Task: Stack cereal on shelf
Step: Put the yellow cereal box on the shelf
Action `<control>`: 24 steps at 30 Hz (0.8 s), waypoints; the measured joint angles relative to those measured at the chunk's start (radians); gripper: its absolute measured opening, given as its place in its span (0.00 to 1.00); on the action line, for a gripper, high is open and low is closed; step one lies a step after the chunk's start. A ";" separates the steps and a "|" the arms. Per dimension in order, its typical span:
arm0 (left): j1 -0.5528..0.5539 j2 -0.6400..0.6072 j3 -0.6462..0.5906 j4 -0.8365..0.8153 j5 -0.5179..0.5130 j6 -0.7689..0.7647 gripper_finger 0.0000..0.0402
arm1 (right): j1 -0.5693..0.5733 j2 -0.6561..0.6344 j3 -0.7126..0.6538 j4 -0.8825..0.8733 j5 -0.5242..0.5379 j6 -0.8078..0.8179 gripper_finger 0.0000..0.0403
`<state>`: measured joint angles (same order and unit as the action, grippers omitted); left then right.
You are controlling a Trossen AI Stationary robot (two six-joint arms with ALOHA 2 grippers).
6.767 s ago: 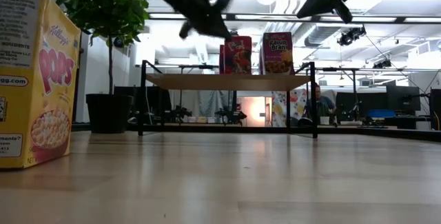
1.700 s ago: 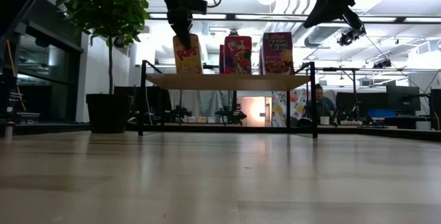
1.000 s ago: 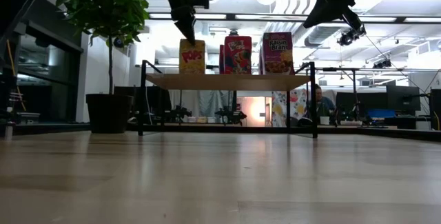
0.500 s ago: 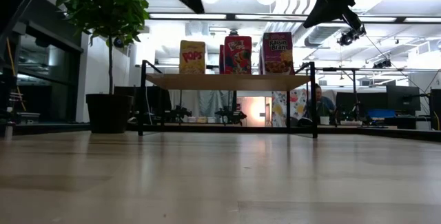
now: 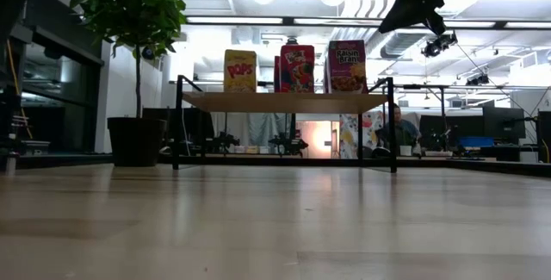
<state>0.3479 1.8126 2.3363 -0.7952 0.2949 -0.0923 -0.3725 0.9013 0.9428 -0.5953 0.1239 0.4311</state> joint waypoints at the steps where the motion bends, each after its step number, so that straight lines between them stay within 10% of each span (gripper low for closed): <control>1: -0.041 0.000 0.000 0.018 -0.030 -0.003 0.46 | 0.000 -0.002 0.000 -0.001 -0.016 -0.015 0.00; 7: -0.259 0.001 -0.001 -0.043 -0.433 -0.028 0.43 | 0.000 -0.035 0.000 -0.040 -0.153 -0.051 0.10; 14: -0.433 -0.005 -0.060 -0.045 -0.715 -0.043 0.39 | -0.001 -0.081 0.000 -0.091 -0.396 0.059 0.44; 20: -0.530 -0.155 -0.456 0.143 -0.869 -0.213 0.29 | 0.024 -0.092 0.000 -0.126 -0.638 0.162 0.62; 24: -0.582 -0.341 -0.880 0.575 -0.872 -0.273 0.22 | 0.092 -0.083 0.000 -0.185 -0.644 0.252 0.63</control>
<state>-0.2338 1.4721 1.4564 -0.2201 -0.5774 -0.3654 -0.2804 0.8185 0.9432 -0.7807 -0.5205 0.6828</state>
